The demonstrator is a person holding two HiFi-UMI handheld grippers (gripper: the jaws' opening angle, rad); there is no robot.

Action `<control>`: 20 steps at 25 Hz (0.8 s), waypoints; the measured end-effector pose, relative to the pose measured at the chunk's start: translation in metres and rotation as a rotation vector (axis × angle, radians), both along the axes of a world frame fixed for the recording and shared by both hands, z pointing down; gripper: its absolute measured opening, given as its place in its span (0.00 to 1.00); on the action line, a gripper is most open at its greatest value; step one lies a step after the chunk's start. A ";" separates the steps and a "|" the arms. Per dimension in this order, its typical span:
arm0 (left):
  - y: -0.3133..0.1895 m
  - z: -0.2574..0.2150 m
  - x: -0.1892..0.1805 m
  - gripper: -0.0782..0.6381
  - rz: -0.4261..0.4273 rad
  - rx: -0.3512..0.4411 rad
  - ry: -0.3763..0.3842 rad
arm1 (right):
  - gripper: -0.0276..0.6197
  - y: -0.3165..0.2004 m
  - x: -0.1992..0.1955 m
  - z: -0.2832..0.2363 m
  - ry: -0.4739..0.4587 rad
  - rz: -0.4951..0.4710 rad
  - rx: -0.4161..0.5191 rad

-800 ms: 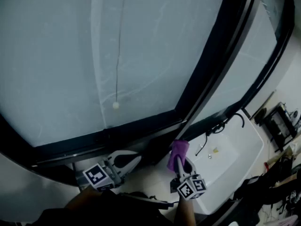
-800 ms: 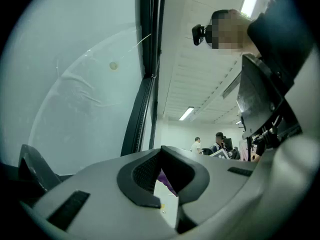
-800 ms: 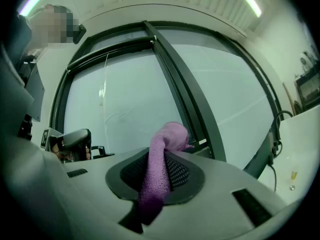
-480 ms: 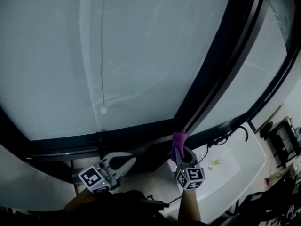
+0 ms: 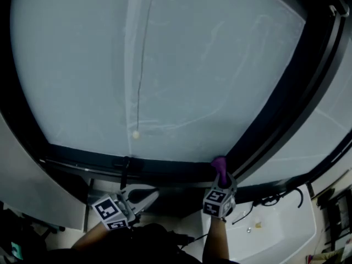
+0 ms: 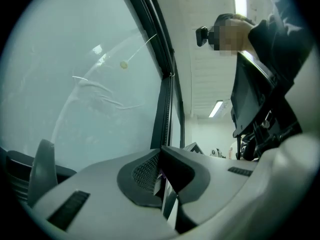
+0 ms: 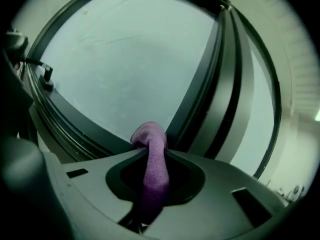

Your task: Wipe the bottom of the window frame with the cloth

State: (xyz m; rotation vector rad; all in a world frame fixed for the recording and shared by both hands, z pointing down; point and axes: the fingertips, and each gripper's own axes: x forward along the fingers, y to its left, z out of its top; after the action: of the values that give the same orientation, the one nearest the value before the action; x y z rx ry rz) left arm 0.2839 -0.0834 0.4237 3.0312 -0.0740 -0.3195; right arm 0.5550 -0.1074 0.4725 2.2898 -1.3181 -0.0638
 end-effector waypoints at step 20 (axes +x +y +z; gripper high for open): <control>0.012 0.023 -0.041 0.10 -0.255 -0.079 -0.072 | 0.14 -0.036 -0.030 0.024 0.151 -0.239 -0.369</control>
State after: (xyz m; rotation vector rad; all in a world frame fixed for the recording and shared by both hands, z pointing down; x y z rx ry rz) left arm 0.2426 -0.0713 0.4465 2.9545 -0.4692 -0.2200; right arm 0.5245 -0.1434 0.4966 1.7813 -1.3877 -0.0656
